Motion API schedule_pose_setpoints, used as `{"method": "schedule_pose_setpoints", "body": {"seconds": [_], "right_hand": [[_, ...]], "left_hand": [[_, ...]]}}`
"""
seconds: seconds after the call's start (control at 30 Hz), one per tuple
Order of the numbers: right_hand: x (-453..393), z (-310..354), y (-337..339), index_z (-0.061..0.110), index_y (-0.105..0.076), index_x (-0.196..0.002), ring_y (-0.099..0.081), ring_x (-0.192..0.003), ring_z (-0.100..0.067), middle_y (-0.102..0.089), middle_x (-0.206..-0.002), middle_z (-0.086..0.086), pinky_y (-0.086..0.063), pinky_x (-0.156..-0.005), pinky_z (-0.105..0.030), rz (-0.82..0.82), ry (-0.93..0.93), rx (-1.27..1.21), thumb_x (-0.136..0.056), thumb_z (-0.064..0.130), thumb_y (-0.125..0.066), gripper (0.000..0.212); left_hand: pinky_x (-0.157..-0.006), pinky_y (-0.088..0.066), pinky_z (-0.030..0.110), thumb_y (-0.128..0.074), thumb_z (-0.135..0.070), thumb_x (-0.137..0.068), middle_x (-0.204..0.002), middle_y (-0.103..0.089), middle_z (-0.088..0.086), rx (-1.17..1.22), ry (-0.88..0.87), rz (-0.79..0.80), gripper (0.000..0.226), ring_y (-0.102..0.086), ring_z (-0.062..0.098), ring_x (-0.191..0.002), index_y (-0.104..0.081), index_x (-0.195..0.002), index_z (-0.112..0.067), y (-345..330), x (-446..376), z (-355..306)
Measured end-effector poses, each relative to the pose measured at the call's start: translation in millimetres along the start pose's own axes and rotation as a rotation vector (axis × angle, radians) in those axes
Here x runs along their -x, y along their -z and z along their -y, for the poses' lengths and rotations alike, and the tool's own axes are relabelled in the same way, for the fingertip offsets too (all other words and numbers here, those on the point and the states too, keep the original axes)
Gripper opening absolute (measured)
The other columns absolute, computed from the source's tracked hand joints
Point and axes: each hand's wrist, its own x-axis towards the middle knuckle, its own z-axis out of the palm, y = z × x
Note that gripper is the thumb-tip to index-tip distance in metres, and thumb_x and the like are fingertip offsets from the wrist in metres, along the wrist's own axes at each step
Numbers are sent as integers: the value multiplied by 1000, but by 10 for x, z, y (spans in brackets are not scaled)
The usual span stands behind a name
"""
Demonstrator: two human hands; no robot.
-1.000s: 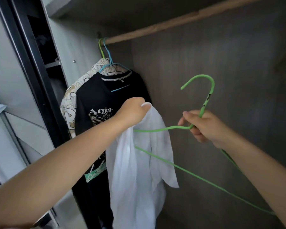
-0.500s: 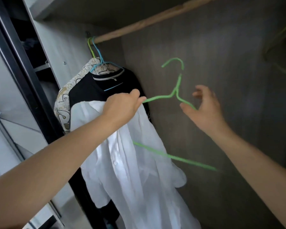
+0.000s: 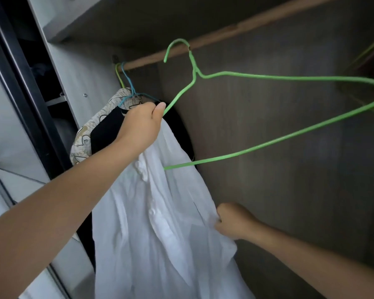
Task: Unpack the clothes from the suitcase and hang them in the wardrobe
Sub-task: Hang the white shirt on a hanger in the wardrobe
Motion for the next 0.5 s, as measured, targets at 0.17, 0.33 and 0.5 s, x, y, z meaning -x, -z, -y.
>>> {"method": "schedule_pose_setpoints", "body": {"seconds": [0.17, 0.33, 0.5], "right_hand": [[-181, -256, 380, -4, -63, -75, -62, -88, -27, -65, -89, -22, -32, -56, -26, -244, -119, -126, -84, 2, -47, 19], [-282, -357, 755, 13, -50, -58, -48, -43, -7, -50, -43, 4, -35, -43, -18, -262, -79, -742, -78, 0, -45, 24], [-41, -250, 1089, 19, -53, -80, -52, -61, 1, -53, -74, 7, -40, -56, -12, 134, 170, -421, -74, 26, -63, 14]], "left_hand": [[-58, -15, 30, -32, -16, -99, -55, -27, 4, 77, 119, 15, 47, -32, 25, -62, -23, -53, -11, 71, 63, 330], [-62, -25, 30, -25, -31, -71, -63, -41, 11, 50, 81, 151, 26, -41, 22, -70, -33, -54, -14, 108, 235, 779], [-62, -31, 31, -24, -37, -67, -57, -42, 3, 26, 18, 315, 27, -42, 23, -64, -40, -57, -18, 51, 389, 1045]]}}
